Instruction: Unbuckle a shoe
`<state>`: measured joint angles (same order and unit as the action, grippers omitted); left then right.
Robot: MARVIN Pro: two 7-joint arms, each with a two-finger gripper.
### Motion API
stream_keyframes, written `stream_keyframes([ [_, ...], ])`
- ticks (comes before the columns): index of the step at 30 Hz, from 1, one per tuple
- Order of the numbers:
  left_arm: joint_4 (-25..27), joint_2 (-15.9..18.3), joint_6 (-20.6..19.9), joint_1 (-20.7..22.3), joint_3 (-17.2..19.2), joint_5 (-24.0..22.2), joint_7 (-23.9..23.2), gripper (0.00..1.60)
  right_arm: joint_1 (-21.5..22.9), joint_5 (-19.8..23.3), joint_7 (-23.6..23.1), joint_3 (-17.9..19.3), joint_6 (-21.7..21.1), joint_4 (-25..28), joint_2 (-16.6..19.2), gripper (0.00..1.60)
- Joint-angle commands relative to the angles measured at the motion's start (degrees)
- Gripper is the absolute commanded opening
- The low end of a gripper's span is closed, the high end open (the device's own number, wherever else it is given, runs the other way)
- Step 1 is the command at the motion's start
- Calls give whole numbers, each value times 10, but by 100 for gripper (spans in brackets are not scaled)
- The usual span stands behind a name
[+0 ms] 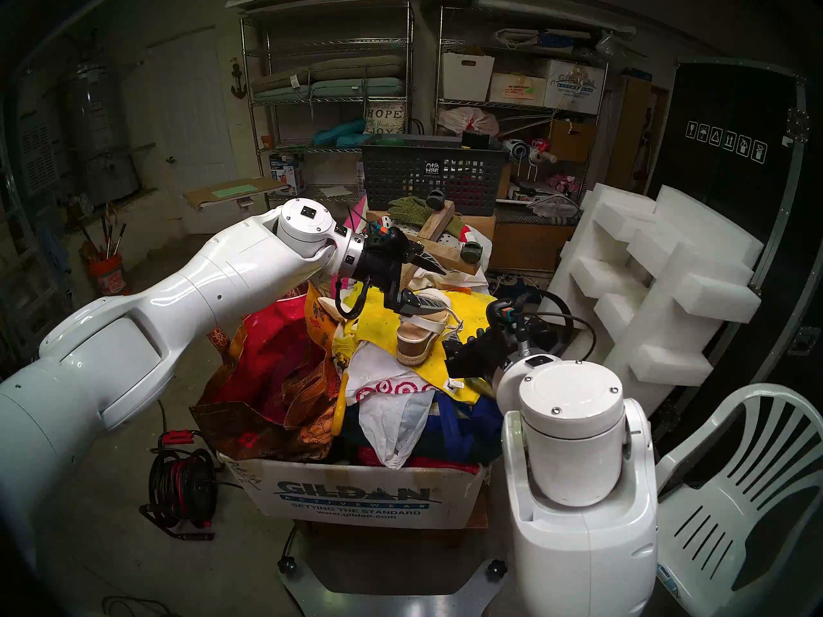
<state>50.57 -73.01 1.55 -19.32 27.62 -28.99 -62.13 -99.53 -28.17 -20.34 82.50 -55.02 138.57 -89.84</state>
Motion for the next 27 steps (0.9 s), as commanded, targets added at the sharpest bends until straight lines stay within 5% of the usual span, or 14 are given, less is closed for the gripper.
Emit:
stream_keyframes([
  [1,27,2,-4,22,-4,18,9,160,0,3,-3,3,0,14,-4,160],
  [20,47,5,6,45,-44,91,26,160,0,7,-13,17,0,14,-9,160],
  [27,44,-6,25,45,-44,105,38,138,7,7,-15,15,0,14,-10,160],
])
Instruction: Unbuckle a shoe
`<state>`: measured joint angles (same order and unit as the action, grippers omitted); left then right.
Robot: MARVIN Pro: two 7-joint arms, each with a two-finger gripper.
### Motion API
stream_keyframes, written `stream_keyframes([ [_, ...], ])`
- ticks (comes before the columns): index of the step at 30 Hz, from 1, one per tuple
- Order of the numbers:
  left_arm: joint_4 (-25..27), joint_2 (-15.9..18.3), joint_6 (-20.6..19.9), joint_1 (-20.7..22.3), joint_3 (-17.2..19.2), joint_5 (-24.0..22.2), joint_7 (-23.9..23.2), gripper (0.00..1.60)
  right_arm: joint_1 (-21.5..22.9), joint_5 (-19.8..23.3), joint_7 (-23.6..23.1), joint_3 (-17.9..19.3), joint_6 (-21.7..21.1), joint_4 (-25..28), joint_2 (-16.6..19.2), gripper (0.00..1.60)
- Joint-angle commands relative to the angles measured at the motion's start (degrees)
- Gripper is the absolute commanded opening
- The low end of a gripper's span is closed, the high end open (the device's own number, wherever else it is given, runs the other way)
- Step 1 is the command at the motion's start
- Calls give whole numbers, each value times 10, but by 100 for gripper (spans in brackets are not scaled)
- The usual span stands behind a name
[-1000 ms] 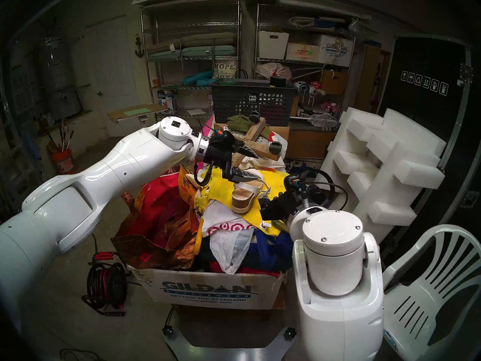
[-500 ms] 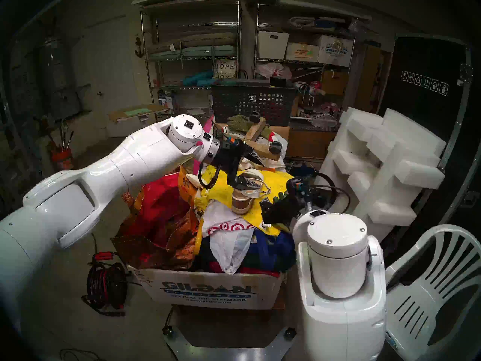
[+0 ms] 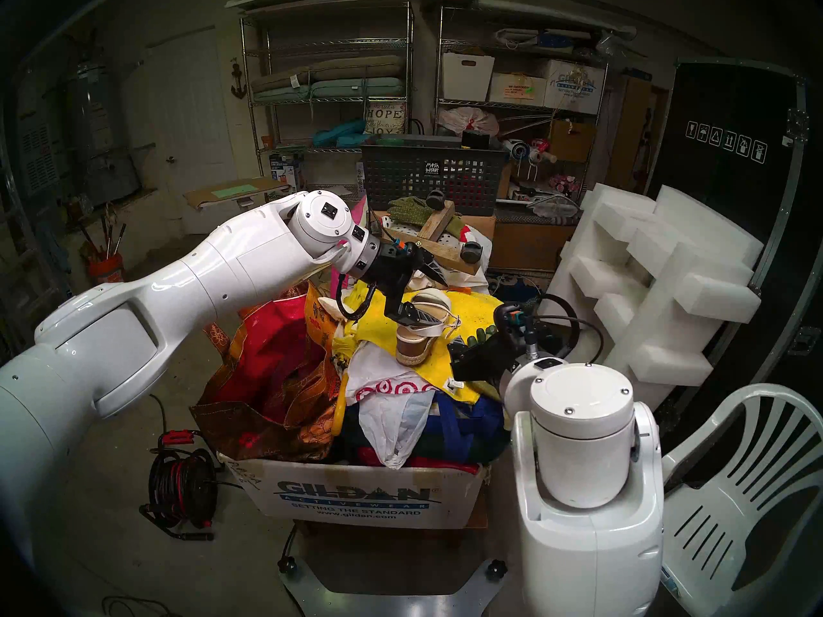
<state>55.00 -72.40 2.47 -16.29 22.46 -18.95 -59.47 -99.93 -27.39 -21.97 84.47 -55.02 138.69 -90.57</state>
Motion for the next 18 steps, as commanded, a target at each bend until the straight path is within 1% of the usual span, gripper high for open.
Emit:
stream_keyframes([
  [1,-3,-14,17,16,6,6,8,139,11,-1,1,-5,0,13,-3,160],
  [3,-7,-18,17,19,3,9,1,124,12,-2,1,-5,0,13,-3,160],
  [4,-7,-18,17,19,3,9,1,124,12,-2,1,-5,0,13,-3,160],
  [5,-8,-19,19,18,4,9,1,120,12,-3,1,-5,0,13,-3,160],
  [6,-9,-20,19,16,2,10,1,122,12,-3,1,-5,0,13,-3,160],
  [7,-10,-22,21,15,2,10,-4,132,13,-4,1,-5,0,13,-3,160],
  [9,-10,-22,21,13,2,10,-7,131,14,-4,1,-5,0,13,-3,160],
  [12,-8,-22,21,13,1,12,-12,134,14,-4,1,-4,0,13,-3,160],
  [13,-5,-21,22,10,1,12,-15,145,15,-4,1,-4,0,13,-3,160],
  [14,-5,-21,22,10,1,12,-15,145,15,-4,1,-4,0,13,-3,160],
  [15,-3,-20,23,9,1,12,-16,151,15,-4,1,-4,0,13,-4,160],
  [17,1,-18,27,7,2,12,-16,150,15,-4,1,-4,0,13,-4,160],
  [18,5,-17,30,5,2,15,-13,143,15,-4,1,-5,0,13,-5,160],
])
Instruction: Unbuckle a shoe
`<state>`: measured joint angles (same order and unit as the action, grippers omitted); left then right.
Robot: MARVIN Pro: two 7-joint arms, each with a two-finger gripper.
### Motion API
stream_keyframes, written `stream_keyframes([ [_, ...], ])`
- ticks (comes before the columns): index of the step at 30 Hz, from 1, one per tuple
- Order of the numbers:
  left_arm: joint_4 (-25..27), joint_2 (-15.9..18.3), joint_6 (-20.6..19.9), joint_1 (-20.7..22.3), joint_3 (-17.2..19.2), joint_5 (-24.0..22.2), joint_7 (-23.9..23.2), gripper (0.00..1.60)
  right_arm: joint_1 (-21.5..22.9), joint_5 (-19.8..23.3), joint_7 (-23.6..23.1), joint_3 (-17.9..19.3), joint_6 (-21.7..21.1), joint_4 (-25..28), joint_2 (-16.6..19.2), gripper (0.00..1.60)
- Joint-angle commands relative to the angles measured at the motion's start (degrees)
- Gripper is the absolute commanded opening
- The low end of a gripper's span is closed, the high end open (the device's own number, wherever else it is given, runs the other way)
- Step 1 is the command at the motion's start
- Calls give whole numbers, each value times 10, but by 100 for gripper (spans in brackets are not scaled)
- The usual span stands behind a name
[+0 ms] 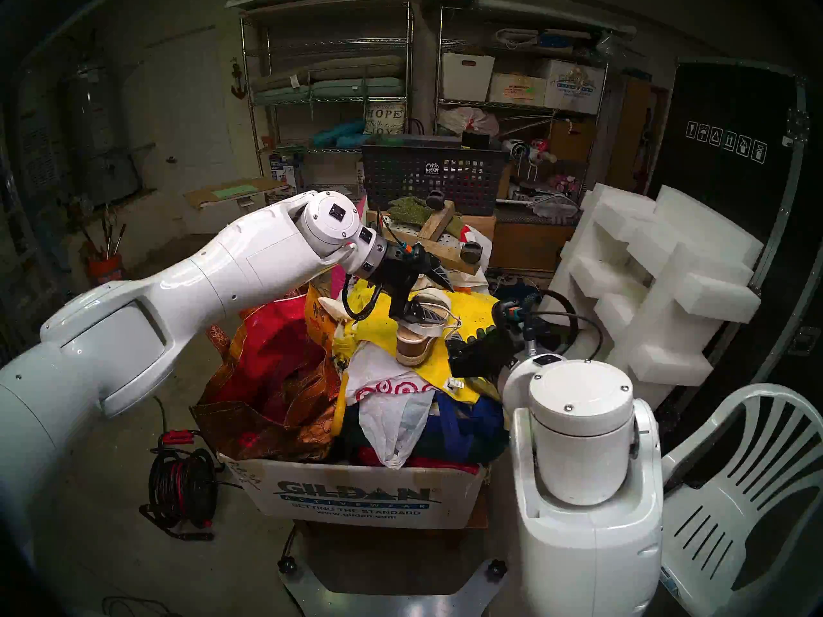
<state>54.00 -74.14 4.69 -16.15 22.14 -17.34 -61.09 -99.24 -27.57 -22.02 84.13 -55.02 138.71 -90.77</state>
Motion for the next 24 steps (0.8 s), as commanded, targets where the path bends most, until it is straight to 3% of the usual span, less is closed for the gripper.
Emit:
stream_keyframes([
  [1,17,1,14,3,5,1,3,141,8,-2,2,-1,0,13,-4,160],
  [6,25,4,15,2,0,6,-1,127,8,0,3,-3,0,13,-3,160],
  [8,25,6,17,-1,-1,6,-2,114,8,1,5,-4,0,13,-3,160],
  [9,27,7,17,-1,-2,7,-2,83,8,1,6,-4,0,13,-4,160],
  [11,28,10,17,-1,-9,16,-5,80,6,2,9,-5,0,13,-3,160],
  [16,29,12,17,-2,-14,24,-4,83,5,4,12,-5,0,13,-3,160],
  [17,29,12,16,-2,-14,25,-4,92,5,4,13,-5,0,13,-3,160],
  [18,32,14,16,-2,-14,27,-3,124,5,5,14,-6,0,13,-3,160],
  [19,32,14,16,-2,-14,27,-3,124,5,5,14,-6,0,13,-3,160],
  [21,36,17,16,-2,-12,28,0,142,6,6,14,-6,0,13,-3,160],
  [24,40,19,17,-3,-10,30,5,136,6,8,16,-7,0,13,-3,160],
])
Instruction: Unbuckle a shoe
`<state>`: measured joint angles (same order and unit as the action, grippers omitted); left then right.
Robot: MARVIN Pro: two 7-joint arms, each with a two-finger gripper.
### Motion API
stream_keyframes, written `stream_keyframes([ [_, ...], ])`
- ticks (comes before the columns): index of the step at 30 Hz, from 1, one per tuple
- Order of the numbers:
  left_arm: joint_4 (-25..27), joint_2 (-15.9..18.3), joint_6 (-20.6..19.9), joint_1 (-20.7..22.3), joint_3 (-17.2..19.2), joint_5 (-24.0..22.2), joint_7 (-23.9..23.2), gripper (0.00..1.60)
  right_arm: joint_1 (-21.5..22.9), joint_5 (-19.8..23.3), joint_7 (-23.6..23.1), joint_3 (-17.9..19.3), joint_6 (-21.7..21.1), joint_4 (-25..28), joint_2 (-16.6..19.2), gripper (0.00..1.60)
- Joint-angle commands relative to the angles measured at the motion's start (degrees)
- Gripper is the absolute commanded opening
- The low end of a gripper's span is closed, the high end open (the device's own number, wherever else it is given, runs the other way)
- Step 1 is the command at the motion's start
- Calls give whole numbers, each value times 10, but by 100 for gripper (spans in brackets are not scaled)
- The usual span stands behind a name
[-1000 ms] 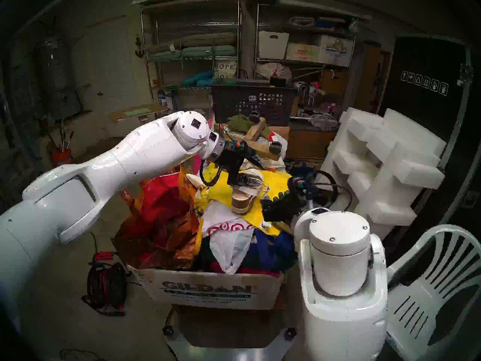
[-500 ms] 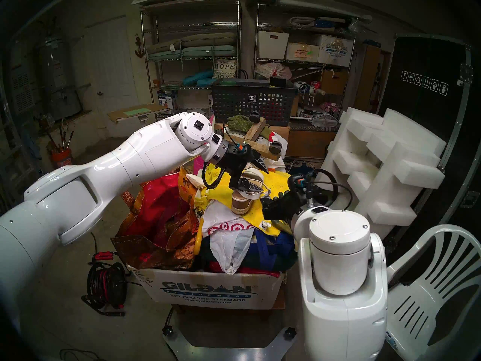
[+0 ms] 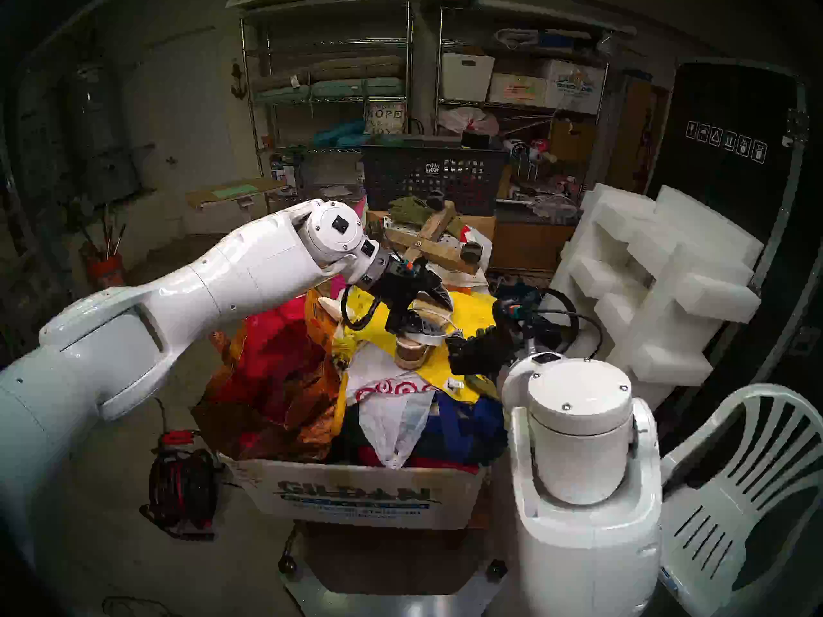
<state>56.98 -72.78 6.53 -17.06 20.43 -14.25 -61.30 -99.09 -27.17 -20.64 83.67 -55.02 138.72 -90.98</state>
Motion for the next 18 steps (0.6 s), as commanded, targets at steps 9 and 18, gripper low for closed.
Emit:
stream_keyframes([
  [9,19,8,12,3,10,6,19,92,5,8,9,-5,0,13,-1,160],
  [18,8,2,9,4,4,14,14,90,9,10,13,-7,0,13,-1,160],
])
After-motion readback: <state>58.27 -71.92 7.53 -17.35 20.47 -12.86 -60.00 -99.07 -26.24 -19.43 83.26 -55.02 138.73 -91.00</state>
